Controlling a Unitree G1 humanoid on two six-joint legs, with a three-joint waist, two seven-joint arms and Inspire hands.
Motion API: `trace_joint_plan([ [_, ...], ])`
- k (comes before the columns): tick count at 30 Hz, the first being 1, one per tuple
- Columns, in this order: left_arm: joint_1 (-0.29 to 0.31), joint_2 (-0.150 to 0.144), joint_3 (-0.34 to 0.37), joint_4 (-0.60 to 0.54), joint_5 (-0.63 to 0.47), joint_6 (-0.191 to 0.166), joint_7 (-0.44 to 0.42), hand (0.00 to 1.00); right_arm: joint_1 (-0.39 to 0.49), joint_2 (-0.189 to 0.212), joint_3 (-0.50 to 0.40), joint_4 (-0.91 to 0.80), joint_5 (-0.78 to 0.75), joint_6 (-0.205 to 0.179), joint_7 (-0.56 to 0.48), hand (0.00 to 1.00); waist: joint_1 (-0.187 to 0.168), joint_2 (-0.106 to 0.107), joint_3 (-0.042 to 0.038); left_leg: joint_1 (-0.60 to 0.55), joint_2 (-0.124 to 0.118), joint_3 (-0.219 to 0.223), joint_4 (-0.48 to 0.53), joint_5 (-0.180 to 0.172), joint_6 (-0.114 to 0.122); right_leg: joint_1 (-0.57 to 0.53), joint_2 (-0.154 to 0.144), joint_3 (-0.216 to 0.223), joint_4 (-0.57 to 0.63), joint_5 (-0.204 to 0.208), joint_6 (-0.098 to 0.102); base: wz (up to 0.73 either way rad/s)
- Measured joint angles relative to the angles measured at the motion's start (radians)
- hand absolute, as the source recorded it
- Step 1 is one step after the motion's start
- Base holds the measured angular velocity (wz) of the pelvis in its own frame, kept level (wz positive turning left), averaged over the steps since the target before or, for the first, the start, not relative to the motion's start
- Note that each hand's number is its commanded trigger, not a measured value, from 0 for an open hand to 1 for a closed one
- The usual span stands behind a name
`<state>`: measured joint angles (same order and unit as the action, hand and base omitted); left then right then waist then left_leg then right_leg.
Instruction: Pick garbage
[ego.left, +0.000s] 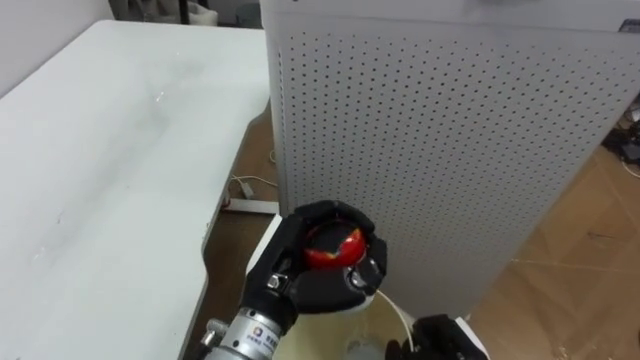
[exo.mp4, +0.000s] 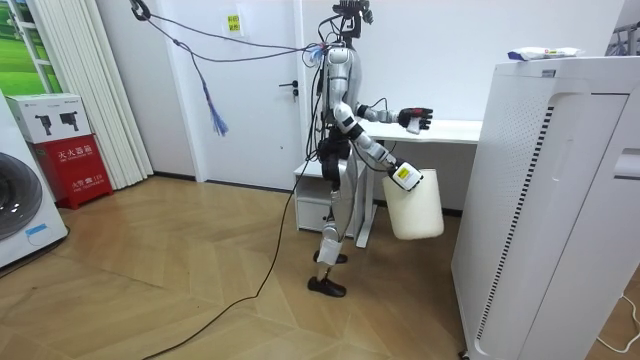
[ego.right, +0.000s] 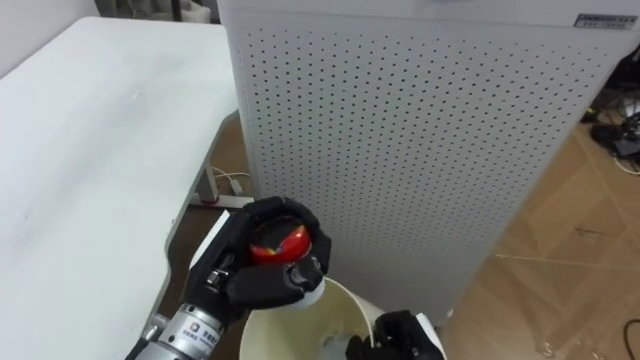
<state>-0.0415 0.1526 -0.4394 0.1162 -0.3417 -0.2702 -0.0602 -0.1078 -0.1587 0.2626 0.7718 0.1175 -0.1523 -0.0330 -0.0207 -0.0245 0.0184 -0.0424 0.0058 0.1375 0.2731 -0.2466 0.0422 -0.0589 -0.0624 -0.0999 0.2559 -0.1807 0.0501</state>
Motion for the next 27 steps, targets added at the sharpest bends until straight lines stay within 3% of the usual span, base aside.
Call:
trace_joint_plan([
  [4,0.013,0.013,-0.007,0.0,0.0,0.026,-0.013,0.0,0.0,-0.001,0.0,0.001,0.0,0.0,0.001,1.0,0.002,0.0,0.0001,-0.002,0.0,0.001,0.0,0.0,0.0,-0.005,0.0,0.0,0.003,0.0,0.0,0.0],
  [11,0.013,0.016,-0.008,0.0,-0.002,0.031,-0.023,0.0,0.0,-0.001,0.001,0.005,0.0,0.002,0.002,1.0,0.0,0.001,0.0004,-0.014,0.0,0.002,0.002,0.0,0.0,-0.016,0.0,-0.001,0.003,0.0,0.0,0.0],
  [15,0.014,0.016,-0.009,0.0,-0.001,0.033,-0.031,0.0,0.003,-0.002,0.031,0.022,-0.005,0.029,0.011,1.0,0.003,0.002,0.0013,-0.016,-0.001,0.004,0.002,0.0,0.0,-0.02,-0.001,-0.001,0.005,-0.001,-0.001,-0.01],
  [23,0.038,0.018,-0.009,0.0,-0.002,0.054,-0.032,0.0,0.004,-0.012,0.029,0.02,0.004,0.039,0.0,1.0,-0.006,0.002,0.0012,-0.015,0.001,0.018,0.001,0.0,0.0,-0.027,-0.001,0.003,0.006,0.0,-0.001,-0.05],
  [27,0.042,0.019,0.002,-0.015,0.018,0.058,-0.032,0.0,0.029,-0.013,0.029,-0.046,0.015,0.043,-0.02,1.0,-0.002,0.002,0.0011,-0.011,-0.001,0.017,-0.001,0.0,0.0,-0.025,-0.001,0.014,0.006,0.0,-0.001,-0.03],
])
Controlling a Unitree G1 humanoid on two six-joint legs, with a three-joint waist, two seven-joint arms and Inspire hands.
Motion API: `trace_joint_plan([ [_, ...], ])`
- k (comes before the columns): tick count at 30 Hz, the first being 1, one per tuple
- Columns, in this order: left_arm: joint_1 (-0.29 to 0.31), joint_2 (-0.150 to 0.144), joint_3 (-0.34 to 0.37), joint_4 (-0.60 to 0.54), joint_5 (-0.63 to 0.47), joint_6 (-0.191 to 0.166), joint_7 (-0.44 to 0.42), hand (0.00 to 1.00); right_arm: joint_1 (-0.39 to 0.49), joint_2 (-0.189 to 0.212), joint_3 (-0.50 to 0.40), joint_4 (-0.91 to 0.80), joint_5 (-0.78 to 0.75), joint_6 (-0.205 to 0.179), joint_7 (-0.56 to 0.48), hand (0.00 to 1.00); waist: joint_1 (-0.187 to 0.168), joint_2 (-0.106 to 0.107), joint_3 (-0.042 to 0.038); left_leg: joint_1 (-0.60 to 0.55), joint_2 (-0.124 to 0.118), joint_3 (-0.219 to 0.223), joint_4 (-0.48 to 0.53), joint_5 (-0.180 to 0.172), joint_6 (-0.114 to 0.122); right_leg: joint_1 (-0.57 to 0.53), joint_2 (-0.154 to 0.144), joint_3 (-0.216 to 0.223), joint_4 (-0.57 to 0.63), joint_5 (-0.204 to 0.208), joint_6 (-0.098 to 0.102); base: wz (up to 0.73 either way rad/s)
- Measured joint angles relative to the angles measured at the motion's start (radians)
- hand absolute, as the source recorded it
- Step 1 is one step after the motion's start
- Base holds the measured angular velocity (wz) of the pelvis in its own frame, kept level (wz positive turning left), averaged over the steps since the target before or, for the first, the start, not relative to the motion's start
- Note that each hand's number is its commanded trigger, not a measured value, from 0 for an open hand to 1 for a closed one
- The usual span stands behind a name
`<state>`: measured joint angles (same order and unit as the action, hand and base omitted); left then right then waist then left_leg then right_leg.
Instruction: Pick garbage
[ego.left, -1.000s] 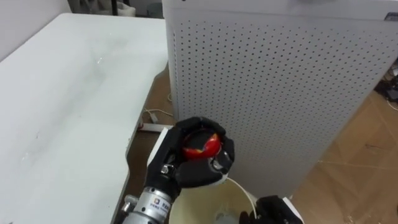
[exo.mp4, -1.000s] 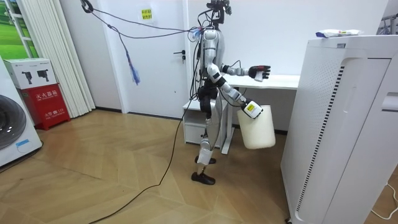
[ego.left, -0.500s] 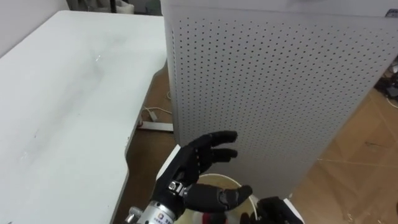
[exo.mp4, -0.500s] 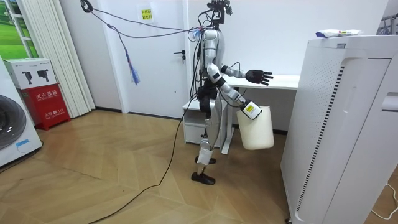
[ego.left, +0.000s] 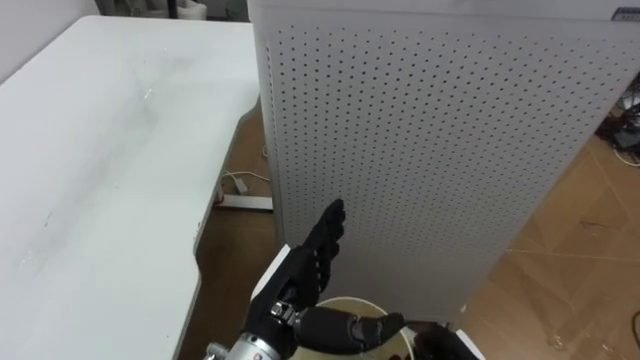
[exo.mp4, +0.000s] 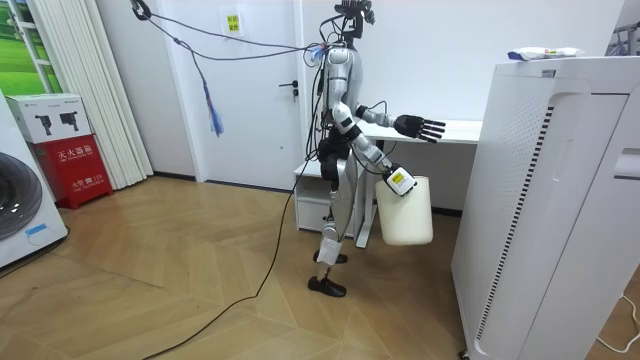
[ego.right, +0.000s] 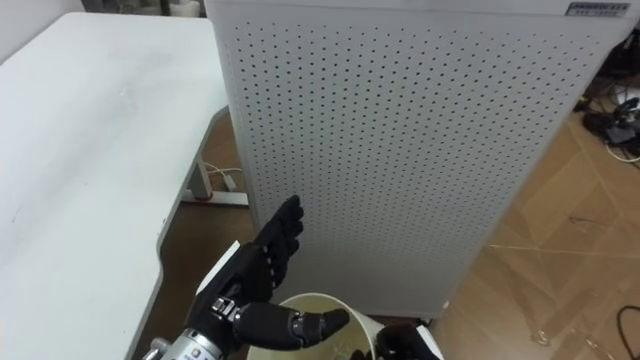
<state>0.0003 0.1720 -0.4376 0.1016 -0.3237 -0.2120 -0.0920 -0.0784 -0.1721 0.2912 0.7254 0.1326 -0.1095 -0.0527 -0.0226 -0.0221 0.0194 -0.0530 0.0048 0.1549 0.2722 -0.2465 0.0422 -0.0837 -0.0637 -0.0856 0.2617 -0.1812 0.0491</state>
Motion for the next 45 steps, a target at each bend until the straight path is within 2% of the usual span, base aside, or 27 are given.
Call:
trace_joint_plan([
  [5,0.004,0.005,0.022,-0.067,0.098,-0.001,0.01,0.0,0.012,0.0,-0.007,-0.032,0.001,-0.008,-0.036,1.0,-0.008,0.002,-0.0003,0.035,-0.001,0.006,-0.006,0.0,0.0,0.03,-0.002,0.001,-0.005,0.0,0.0,-0.04],
  [9,0.004,0.035,0.05,-0.144,0.212,-0.031,0.062,0.0,0.039,-0.002,-0.037,-0.061,0.025,-0.057,-0.071,1.0,-0.025,0.015,-0.0011,0.044,-0.001,0.011,-0.002,0.0,0.0,0.027,-0.002,0.003,0.01,0.0,0.0,-0.03],
  [11,0.005,0.032,0.067,-0.18,0.236,-0.032,0.104,0.0,0.059,-0.006,-0.042,-0.061,0.059,-0.074,-0.089,1.0,-0.025,0.022,-0.0036,0.054,0.0,0.019,-0.001,0.0,0.0,0.025,-0.002,0.001,0.027,0.0,0.0,-0.2],
  [16,0.002,0.01,0.16,-0.236,0.376,-0.076,0.237,0.0,0.088,-0.004,-0.042,-0.054,0.074,-0.075,-0.075,1.0,-0.021,0.026,-0.0024,0.093,0.003,0.094,-0.008,-0.001,0.0,0.004,-0.005,-0.009,0.057,-0.001,-0.003,-0.56],
  [18,-0.004,0.004,0.192,-0.268,0.414,-0.085,0.284,0.0,0.095,-0.005,-0.042,-0.043,0.08,-0.075,-0.077,1.0,-0.016,0.026,-0.0024,0.103,0.001,0.116,-0.024,-0.001,0.001,-0.023,-0.006,-0.006,0.09,-0.001,-0.009,-0.56],
  [22,-0.024,-0.004,0.206,-0.274,0.515,-0.11,0.347,0.0,0.104,-0.01,-0.04,-0.025,0.09,-0.074,-0.076,1.0,-0.008,0.025,-0.0022,0.113,0.006,0.132,-0.045,-0.005,0.006,-0.044,-0.002,-0.018,0.102,0.009,-0.027,-0.3],
  [24,-0.025,-0.004,0.207,-0.275,0.606,-0.117,0.381,0.0,0.122,-0.012,-0.041,-0.019,0.093,-0.074,-0.056,1.0,-0.007,0.025,-0.0021,0.125,0.016,0.14,-0.041,-0.01,0.003,-0.03,-0.004,-0.062,0.102,0.016,-0.037,-0.12],
  [25,-0.025,-0.004,0.207,-0.276,0.621,-0.119,0.391,0.0,0.123,-0.012,-0.041,-0.013,0.092,-0.074,-0.051,1.0,-0.006,0.024,-0.0017,0.129,0.019,0.144,-0.038,-0.012,0.0,-0.028,-0.001,-0.063,0.102,0.017,-0.039,-0.15],
  [28,-0.024,-0.003,0.21,-0.291,0.672,-0.143,0.451,0.0,0.127,-0.013,-0.04,-0.011,0.08,-0.074,-0.014,1.0,0.006,0.029,-0.0006,0.109,0.06,0.169,0.046,-0.062,-0.016,-0.042,0.014,-0.096,0.13,0.006,-0.064,-0.32],
  [29,-0.024,-0.002,0.214,-0.294,0.707,-0.149,0.474,0.0,0.128,-0.012,-0.038,-0.011,0.08,-0.074,0.003,1.0,0.018,0.027,-0.0009,0.104,0.077,0.181,0.093,-0.087,-0.028,-0.05,0.016,-0.117,0.161,-0.015,-0.076,-0.48],
  [30,-0.026,-0.002,0.221,-0.296,0.733,-0.159,0.493,0.0,0.128,-0.012,-0.036,-0.011,0.08,-0.074,0.013,1.0,0.024,0.025,-0.0009,0.098,0.092,0.192,0.149,-0.11,-0.039,-0.059,0.021,-0.111,0.195,-0.042,-0.084,-0.42],
  [31,-0.026,-0.001,0.222,-0.296,0.741,-0.163,0.502,0.0,0.129,-0.013,-0.035,-0.009,0.08,-0.074,0.013,1.0,0.025,0.025,-0.0007,0.093,0.095,0.191,0.179,-0.118,-0.045,-0.061,0.024,-0.106,0.209,-0.054,-0.089,-0.3],
  [32,-0.026,0.001,0.224,-0.296,0.757,-0.168,0.521,0.0,0.129,-0.013,-0.035,-0.008,0.084,-0.074,0.014,1.0,0.026,0.02,0.0004,0.06,0.111,0.183,0.279,-0.119,-0.05,-0.065,0.031,-0.071,0.231,-0.078,-0.096,-0.36],
  [33,-0.025,0.003,0.225,-0.296,0.761,-0.169,0.537,0.0,0.129,-0.02,-0.034,-0.008,0.093,-0.075,0.016,1.0,0.033,0.023,0.0005,0.008,0.126,0.145,0.419,-0.096,-0.05,-0.058,0.042,-0.042,0.248,-0.088,-0.104,-0.44],
  [34,-0.025,0.004,0.225,-0.296,0.764,-0.171,0.544,0.0,0.129,-0.023,-0.033,-0.006,0.094,-0.075,0.017,1.0,0.043,0.025,0.0022,-0.025,0.129,0.118,0.481,-0.076,-0.048,-0.048,0.047,-0.025,0.251,-0.092,-0.108,-0.56],
  [35,-0.025,0.006,0.226,-0.294,0.764,-0.182,0.558,0.0,0.129,-0.023,-0.029,-0.002,0.099,-0.075,0.014,1.0,0.05,0.025,0.0036,-0.074,0.113,0.061,0.534,-0.074,-0.045,-0.034,0.051,-0.001,0.254,-0.099,-0.111,-0.45],
  [36,-0.031,0.004,0.226,-0.29,0.765,-0.205,0.574,0.0,0.129,-0.027,-0.031,0.0,0.098,-0.075,0.009,1.0,0.049,0.031,0.0005,-0.128,0.082,0.017,0.506,-0.075,-0.045,-0.026,0.048,0.013,0.254,-0.105,-0.108,-0.44],
  [37,-0.032,0.004,0.226,-0.285,0.766,-0.222,0.584,0.0,0.129,-0.03,-0.031,0.006,0.098,-0.075,0.009,1.0,0.051,0.03,0.0012,-0.152,0.065,-0.001,0.471,-0.074,-0.047,-0.022,0.046,0.027,0.254,-0.109,-0.103,-0.52],
  [38,-0.032,0.003,0.229,-0.278,0.774,-0.249,0.605,0.0,0.13,-0.041,-0.031,0.021,0.098,-0.076,0.01,1.0,0.061,0.028,0.0009,-0.187,0.036,-0.034,0.367,-0.056,-0.06,-0.015,0.044,0.055,0.255,-0.116,-0.094,-0.67],
  [39,-0.033,0.0,0.239,-0.278,0.8,-0.268,0.626,0.0,0.134,-0.04,-0.03,0.026,0.098,-0.076,0.011,1.0,0.072,0.03,0.0002,-0.217,0.025,-0.071,0.245,-0.01,-0.064,-0.017,0.042,0.064,0.256,-0.126,-0.086,-0.69],
  [40,-0.034,0.0,0.244,-0.277,0.813,-0.276,0.637,0.0,0.136,-0.039,-0.03,0.028,0.098,-0.076,0.012,1.0,0.079,0.028,0.0005,-0.231,0.022,-0.086,0.208,0.036,-0.058,-0.017,0.04,0.067,0.261,-0.134,-0.081,-0.76],
  [41,-0.032,-0.001,0.253,-0.277,0.844,-0.283,0.656,0.0,0.139,-0.037,-0.03,0.036,0.097,-0.076,0.015,1.0,0.095,0.022,-0.0011,-0.239,0.016,-0.104,0.17,0.091,-0.059,-0.018,0.026,0.073,0.272,-0.148,-0.062,-0.72],
  [42,-0.033,0.001,0.264,-0.278,0.87,-0.287,0.671,0.0,0.138,-0.037,-0.031,0.036,0.098,-0.076,0.018,1.0,0.099,0.025,-0.0073,-0.233,0.004,-0.106,0.168,0.114,-0.049,-0.021,0.013,0.056,0.278,-0.158,-0.045,-0.64],
  [44,-0.033,0.008,0.268,-0.281,0.89,-0.288,0.677,0.0,0.139,-0.04,-0.031,0.04,0.098,-0.076,0.022,1.0,0.097,0.004,-0.0077,-0.227,-0.017,-0.107,0.17,0.126,-0.042,-0.015,-0.012,0.041,0.271,-0.163,-0.024,-0.23],
  [45,-0.033,0.008,0.269,-0.281,0.895,-0.288,0.679,0.0,0.14,-0.043,-0.033,0.04,0.099,-0.076,0.023,1.0,0.092,0.001,-0.0065,-0.226,-0.021,-0.109,0.173,0.142,-0.024,-0.008,-0.015,0.036,0.267,-0.165,-0.023,0.03],
])
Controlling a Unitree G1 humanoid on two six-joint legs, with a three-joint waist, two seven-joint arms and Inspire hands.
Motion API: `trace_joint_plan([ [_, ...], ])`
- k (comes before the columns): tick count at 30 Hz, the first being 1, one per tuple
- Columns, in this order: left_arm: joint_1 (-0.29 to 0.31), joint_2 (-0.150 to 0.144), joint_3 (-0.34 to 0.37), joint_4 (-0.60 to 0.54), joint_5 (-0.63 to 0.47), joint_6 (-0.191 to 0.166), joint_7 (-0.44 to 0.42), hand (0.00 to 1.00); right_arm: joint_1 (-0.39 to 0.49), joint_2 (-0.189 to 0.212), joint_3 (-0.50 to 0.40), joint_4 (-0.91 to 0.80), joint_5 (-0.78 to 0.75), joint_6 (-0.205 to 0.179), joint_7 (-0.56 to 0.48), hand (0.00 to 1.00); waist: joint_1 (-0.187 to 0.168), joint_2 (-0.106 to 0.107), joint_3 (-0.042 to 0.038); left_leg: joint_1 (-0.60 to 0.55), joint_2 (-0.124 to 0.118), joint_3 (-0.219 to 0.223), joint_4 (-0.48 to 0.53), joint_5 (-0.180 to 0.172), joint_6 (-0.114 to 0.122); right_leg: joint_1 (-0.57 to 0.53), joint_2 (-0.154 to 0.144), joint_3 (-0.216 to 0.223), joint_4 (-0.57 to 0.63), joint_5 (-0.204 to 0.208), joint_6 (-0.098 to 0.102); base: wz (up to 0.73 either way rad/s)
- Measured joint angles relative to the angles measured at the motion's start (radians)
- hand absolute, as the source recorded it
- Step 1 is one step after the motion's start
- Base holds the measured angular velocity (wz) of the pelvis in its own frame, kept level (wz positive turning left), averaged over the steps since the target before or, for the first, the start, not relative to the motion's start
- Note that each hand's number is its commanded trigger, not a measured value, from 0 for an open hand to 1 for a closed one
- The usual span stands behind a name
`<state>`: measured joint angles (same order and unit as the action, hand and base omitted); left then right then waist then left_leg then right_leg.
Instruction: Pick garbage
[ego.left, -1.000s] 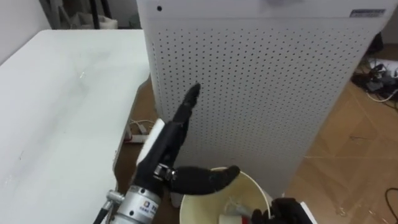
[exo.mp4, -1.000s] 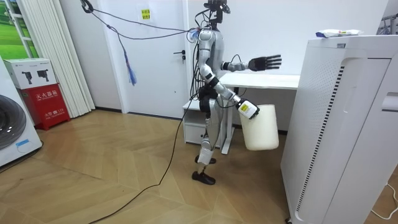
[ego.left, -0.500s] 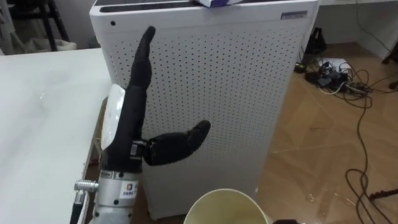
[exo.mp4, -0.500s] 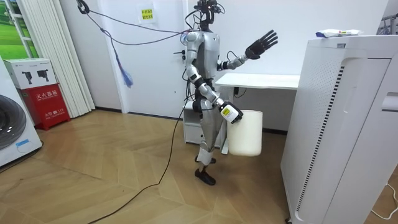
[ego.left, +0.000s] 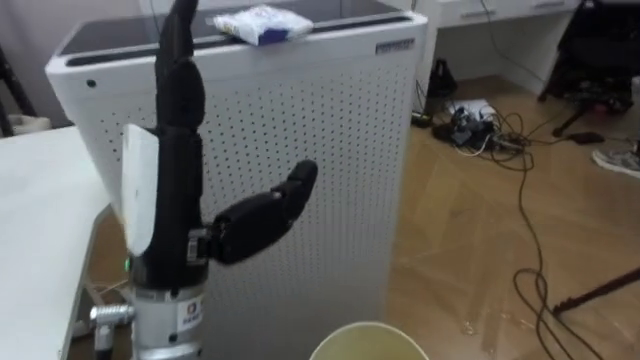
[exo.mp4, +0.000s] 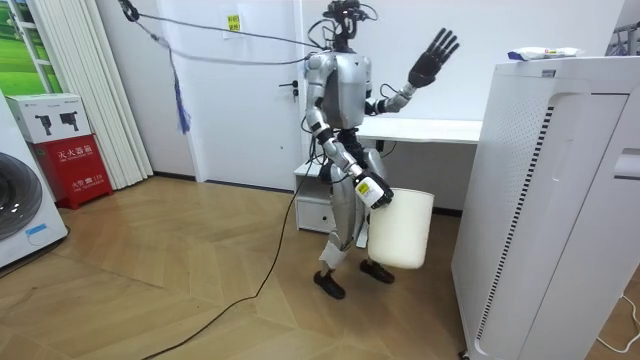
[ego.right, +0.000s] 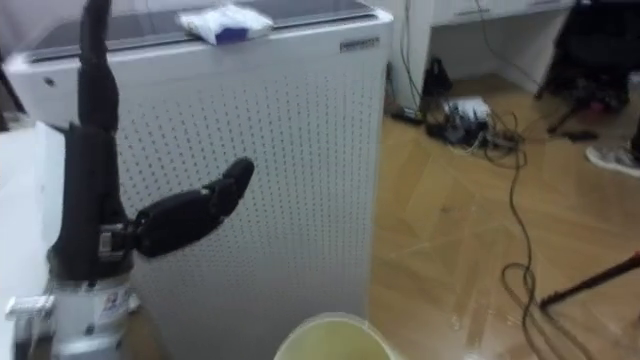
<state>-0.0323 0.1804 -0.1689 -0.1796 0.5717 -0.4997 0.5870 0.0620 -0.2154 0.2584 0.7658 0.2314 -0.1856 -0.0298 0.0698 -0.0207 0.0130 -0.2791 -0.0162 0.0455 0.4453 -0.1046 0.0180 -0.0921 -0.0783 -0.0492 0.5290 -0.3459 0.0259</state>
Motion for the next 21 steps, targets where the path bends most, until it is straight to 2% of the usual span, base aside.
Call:
trace_joint_plan([
  [1,0.0,0.003,0.0,0.0,0.0,0.0,0.0,0.0,0.003,0.001,-0.004,0.001,-0.001,0.0,-0.002,1.0,-0.007,-0.01,0.001,0.003,-0.014,-0.004,0.01,-0.012,0.026,0.016,-0.012,-0.008,-0.01,-0.009,0.007,0.14],
  [4,-0.001,0.009,0.0,-0.001,0.0,-0.004,0.011,0.0,0.005,-0.004,-0.003,0.001,-0.004,0.0,-0.007,1.0,-0.006,-0.013,0.0019,0.014,-0.032,0.01,0.042,-0.066,0.054,0.057,-0.037,-0.009,-0.042,-0.025,0.03,-0.02],
  [5,-0.006,0.012,0.0,-0.001,0.001,-0.004,0.013,0.0,0.004,-0.003,-0.002,-0.001,-0.004,0.0,-0.004,1.0,-0.003,-0.015,0.003,0.026,-0.039,0.03,0.051,-0.088,0.065,0.063,-0.054,-0.014,-0.026,-0.033,0.042,-0.16],
  [6,-0.008,0.012,0.0,-0.001,0.005,-0.004,0.013,0.0,0.002,-0.003,-0.002,-0.001,-0.004,0.0,-0.002,1.0,-0.002,-0.013,0.003,0.03,-0.045,0.032,0.056,-0.097,0.067,0.064,-0.064,-0.023,-0.012,-0.037,0.049,-0.19],
  [7,-0.018,0.011,0.0,-0.001,0.013,-0.004,0.014,0.0,0.001,0.001,-0.003,-0.003,-0.003,0.0,-0.002,1.0,0.003,-0.008,0.0051,0.04,-0.053,0.042,0.068,-0.118,0.078,0.057,-0.082,-0.042,0.043,-0.039,0.052,-0.09],
  [9,-0.056,0.011,0.001,-0.005,0.045,-0.004,0.015,0.0,0.0,0.015,-0.003,-0.008,-0.006,0.0,-0.001,1.0,-0.005,-0.005,0.0055,0.059,-0.07,0.049,0.09,-0.158,0.096,0.032,-0.109,-0.042,0.15,-0.037,0.054,0.03],
  [10,-0.067,0.011,0.001,-0.005,0.051,-0.004,0.016,0.0,-0.001,0.017,-0.003,-0.008,-0.011,0.0,-0.001,1.0,-0.006,-0.005,0.0054,0.064,-0.075,0.048,0.093,-0.166,0.099,0.026,-0.115,-0.04,0.172,-0.033,0.059,0.1],
  [11,-0.089,0.012,0.001,-0.005,0.053,-0.004,0.018,0.0,-0.004,0.02,-0.002,-0.008,-0.027,0.0,-0.001,1.0,-0.009,-0.001,0.0094,0.082,-0.081,0.047,0.092,-0.176,0.107,0.017,-0.121,-0.036,0.205,-0.02,0.063,0.0],
  [13,-0.113,0.012,0.0,-0.005,0.054,-0.004,0.031,0.0,-0.005,0.018,0.005,-0.008,-0.027,0.0,0.001,1.0,-0.008,0.017,0.0148,0.108,-0.08,0.034,0.075,-0.188,0.111,0.015,-0.117,-0.036,0.211,-0.007,0.064,-0.06],
  [15,-0.138,0.015,0.0,-0.005,0.06,0.002,0.046,0.0,-0.008,0.016,0.003,-0.008,-0.032,0.003,0.013,1.0,-0.016,0.044,0.0176,0.118,-0.073,0.015,0.048,-0.187,0.112,-0.034,-0.098,-0.049,0.126,-0.022,0.057,0.13],
  [16,-0.138,0.02,0.0,-0.005,0.06,0.002,0.046,0.0,-0.007,0.017,0.003,-0.008,-0.037,0.006,0.016,1.0,-0.02,0.046,0.0171,0.123,-0.074,0.013,0.042,-0.187,0.112,-0.043,-0.095,-0.051,0.091,-0.019,0.055,0.25],
  [17,-0.138,0.031,0.0,-0.005,0.064,0.005,0.051,0.0,-0.004,0.019,0.003,-0.008,-0.043,0.01,0.021,1.0,-0.028,0.043,0.0167,0.136,-0.079,0.008,0.032,-0.187,0.111,-0.059,-0.092,-0.057,0.004,0.026,0.052,0.24],
  [18,-0.132,0.031,0.0,-0.004,0.071,0.007,0.055,0.0,-0.003,0.017,0.003,-0.008,-0.044,0.013,0.022,1.0,-0.036,0.05,0.0148,0.143,-0.079,-0.005,0.03,-0.188,0.109,-0.06,-0.086,-0.06,0.001,0.044,0.056,0.29],
  [19,-0.128,0.033,0.0,-0.005,0.082,0.008,0.058,0.0,-0.002,0.015,0.003,-0.008,-0.046,0.014,0.021,1.0,-0.038,0.055,0.0093,0.156,-0.079,-0.019,0.013,-0.184,0.101,-0.041,-0.079,-0.065,-0.026,0.052,0.056,0.17],
  [21,-0.136,0.035,0.001,-0.009,0.115,0.01,0.07,0.0,-0.014,0.015,0.005,-0.01,-0.047,0.014,0.022,1.0,-0.034,0.053,0.0083,0.175,-0.071,-0.027,-0.026,-0.172,0.087,-0.004,-0.059,-0.067,-0.079,0.063,0.046,0.06],
])
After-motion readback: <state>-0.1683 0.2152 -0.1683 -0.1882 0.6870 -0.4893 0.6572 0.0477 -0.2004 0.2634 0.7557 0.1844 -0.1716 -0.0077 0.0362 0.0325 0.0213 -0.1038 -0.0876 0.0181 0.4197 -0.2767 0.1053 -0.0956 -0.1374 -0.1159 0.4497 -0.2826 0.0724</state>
